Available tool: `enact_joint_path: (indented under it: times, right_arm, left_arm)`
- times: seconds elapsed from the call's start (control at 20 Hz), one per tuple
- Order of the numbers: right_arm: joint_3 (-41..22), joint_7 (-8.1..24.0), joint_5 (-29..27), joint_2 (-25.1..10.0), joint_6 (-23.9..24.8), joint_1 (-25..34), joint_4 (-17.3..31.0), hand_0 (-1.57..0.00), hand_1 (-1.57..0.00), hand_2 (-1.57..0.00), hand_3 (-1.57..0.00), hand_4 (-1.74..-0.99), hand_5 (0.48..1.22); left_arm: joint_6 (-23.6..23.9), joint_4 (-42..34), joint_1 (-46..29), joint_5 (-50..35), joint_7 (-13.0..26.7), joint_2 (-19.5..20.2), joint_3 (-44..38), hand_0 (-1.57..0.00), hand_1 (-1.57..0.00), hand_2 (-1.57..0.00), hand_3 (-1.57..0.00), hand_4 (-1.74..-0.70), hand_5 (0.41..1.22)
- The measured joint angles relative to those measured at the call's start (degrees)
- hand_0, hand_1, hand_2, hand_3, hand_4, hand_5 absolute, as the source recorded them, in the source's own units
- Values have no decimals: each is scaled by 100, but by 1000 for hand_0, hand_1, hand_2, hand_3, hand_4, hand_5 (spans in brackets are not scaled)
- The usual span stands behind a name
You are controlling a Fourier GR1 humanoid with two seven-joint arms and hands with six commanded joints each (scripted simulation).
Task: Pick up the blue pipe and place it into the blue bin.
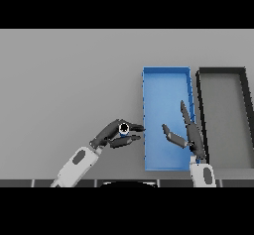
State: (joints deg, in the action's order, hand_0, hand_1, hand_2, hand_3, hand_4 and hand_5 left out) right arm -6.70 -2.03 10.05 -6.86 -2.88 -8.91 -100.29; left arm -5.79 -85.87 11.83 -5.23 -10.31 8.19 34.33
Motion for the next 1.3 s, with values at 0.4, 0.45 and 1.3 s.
enact_joint_path:
  times: [0.4,0.45,1.3]
  right_arm:
    - [10,-368,31,-71,-19,-208,-83,1,1,1,1,-1128,605]
    - [4,-399,24,-71,-37,-203,-58,1,1,1,1,-1127,605]
    - [-170,877,-2923,-1506,-2271,991,-1538,1,1,1,1,-1306,502]
  left_arm:
    - [-102,-649,146,52,729,-22,109,-1565,-1566,-1566,-1496,-1739,1219]
    - [-127,-657,141,90,764,16,103,-1566,-1567,-1567,-1496,-1739,1219]
    - [-391,-571,158,339,853,-104,-56,-1571,-1571,-1571,-1487,-1741,1221]
